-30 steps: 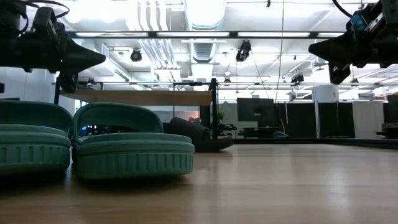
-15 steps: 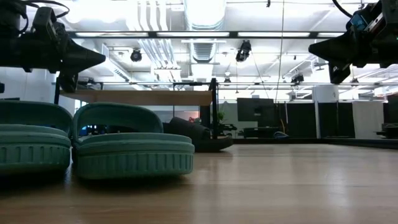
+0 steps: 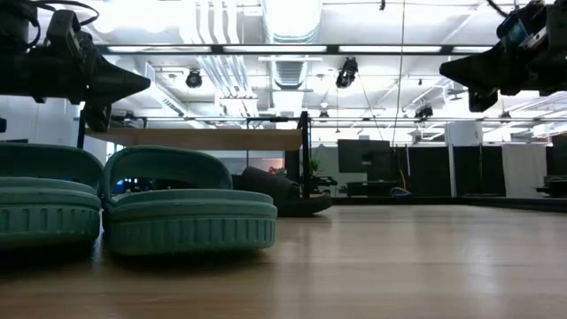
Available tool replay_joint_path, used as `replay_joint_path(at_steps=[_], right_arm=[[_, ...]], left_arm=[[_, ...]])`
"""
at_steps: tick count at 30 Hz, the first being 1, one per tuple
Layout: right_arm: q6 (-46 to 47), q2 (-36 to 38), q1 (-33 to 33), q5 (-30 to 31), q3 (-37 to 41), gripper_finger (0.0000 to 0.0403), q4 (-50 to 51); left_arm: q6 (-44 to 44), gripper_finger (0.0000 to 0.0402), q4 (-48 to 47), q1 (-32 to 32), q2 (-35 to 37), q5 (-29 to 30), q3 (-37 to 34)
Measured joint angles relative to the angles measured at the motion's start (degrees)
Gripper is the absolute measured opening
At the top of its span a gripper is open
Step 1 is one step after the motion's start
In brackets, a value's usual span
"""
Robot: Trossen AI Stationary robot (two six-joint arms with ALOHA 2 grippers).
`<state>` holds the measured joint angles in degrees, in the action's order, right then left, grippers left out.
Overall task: Pick and place slides into the shelf
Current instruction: Put the black slide on the shelf
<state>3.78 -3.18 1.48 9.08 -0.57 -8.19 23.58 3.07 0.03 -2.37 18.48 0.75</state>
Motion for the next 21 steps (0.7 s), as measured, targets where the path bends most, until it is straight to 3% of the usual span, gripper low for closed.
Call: replay_joint_path(at_steps=[3, 8, 13, 18, 21], right_arm=[[0.9, 0.0, 0.0, 0.0, 0.0, 0.0009, -2.4], [23.4, 0.0, -0.1, 0.3, 0.0, 0.0009, -11.5], [32.7, -0.4, -0.1, 1.7, 0.0, 0.0009, -23.7], [35.3, -3.4, -0.1, -9.8, -2.1, 0.0009, -31.2], [35.8, -8.1, -0.1, -12.0, -6.5, 0.0009, -29.8]], left_arm=[[0.0, 0.0000, 0.0, 0.0, 0.0, 0.0, 0.0], [0.0, 0.0000, 0.0, 0.0, 0.0, 0.0, 0.0], [0.0, 0.0000, 0.0, 0.0, 0.0, 0.0, 0.0], [0.0, 0.0000, 0.0, 0.0, 0.0, 0.0, 0.0], [0.0, 0.0000, 0.0, 0.0, 0.0, 0.0, 0.0]])
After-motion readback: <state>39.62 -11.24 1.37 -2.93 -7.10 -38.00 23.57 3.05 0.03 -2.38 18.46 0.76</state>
